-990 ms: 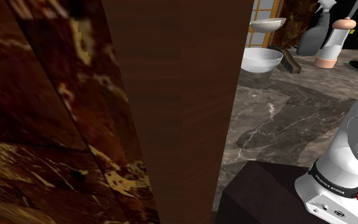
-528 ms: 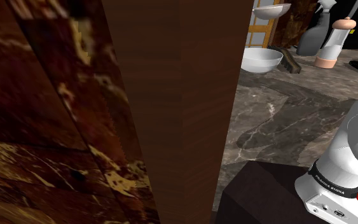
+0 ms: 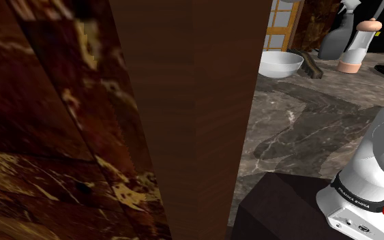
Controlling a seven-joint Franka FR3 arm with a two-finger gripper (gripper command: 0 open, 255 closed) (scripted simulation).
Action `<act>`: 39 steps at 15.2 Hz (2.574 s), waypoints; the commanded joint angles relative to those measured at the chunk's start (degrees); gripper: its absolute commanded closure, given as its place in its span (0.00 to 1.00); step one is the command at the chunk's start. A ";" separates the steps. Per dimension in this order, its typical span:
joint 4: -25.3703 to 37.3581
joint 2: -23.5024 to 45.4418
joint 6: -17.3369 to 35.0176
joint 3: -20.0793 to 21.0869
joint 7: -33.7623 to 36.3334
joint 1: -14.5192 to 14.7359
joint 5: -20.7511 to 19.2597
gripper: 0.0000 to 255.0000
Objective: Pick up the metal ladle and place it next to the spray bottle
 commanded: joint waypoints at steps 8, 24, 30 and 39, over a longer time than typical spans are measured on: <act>17.19 7.45 -9.73 -0.48 1.05 -0.06 0.85 1.00; 7.82 -4.90 -14.98 -12.73 -18.53 -6.30 -3.13 1.00; 7.92 -6.57 -17.35 -19.21 -28.25 -8.40 -6.14 1.00; 13.89 -3.52 -20.97 -32.17 -45.57 -10.77 -9.76 1.00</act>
